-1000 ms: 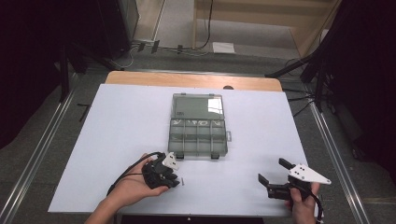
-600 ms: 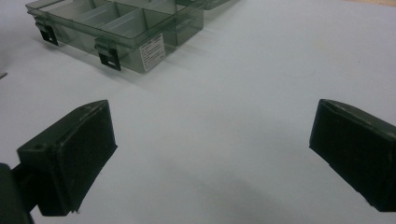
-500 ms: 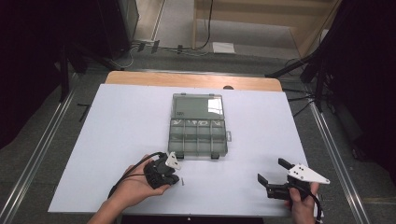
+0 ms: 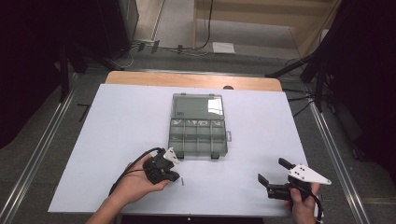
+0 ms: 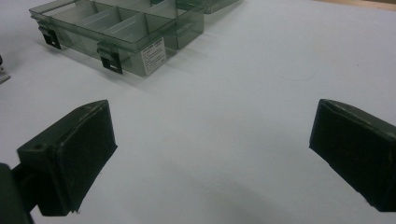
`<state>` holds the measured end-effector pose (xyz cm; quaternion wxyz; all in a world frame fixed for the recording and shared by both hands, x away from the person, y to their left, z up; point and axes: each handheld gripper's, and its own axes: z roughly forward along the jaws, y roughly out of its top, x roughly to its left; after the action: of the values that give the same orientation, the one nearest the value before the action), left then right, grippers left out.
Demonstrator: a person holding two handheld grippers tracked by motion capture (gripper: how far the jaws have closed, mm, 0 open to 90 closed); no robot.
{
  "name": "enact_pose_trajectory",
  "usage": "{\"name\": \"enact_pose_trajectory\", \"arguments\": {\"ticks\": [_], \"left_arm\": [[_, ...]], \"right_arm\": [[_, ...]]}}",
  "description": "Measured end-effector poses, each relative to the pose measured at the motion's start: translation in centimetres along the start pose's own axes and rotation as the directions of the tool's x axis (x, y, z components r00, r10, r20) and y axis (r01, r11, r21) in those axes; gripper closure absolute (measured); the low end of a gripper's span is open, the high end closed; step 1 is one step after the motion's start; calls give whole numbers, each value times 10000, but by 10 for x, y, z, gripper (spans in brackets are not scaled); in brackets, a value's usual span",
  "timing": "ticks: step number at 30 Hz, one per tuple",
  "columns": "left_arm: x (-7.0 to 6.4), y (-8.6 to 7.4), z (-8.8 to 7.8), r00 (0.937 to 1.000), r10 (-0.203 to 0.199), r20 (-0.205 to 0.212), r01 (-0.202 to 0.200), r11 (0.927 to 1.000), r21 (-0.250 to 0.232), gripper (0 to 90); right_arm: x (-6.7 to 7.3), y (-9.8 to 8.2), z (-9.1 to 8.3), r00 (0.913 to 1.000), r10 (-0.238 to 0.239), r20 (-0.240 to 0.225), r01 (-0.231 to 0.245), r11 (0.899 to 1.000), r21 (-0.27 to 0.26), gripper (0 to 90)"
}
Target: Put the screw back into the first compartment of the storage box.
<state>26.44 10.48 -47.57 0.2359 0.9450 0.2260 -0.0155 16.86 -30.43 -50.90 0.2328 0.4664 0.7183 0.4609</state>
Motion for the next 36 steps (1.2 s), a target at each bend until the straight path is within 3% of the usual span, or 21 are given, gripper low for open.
{"name": "enact_pose_trajectory", "arguments": {"ticks": [16, 36], "left_arm": [[20, 12, -22, 9984, -485, -282, 469, 9973, -563, 882], [42, 37, -36, 9963, -660, -555, 603, 9933, -987, 882]], "right_arm": [[0, 1, 0, 9999, -123, -66, 123, 9999, -65, 9], [0, 0, 0, 9999, -108, -98, 107, 9999, -78, 8]]}}
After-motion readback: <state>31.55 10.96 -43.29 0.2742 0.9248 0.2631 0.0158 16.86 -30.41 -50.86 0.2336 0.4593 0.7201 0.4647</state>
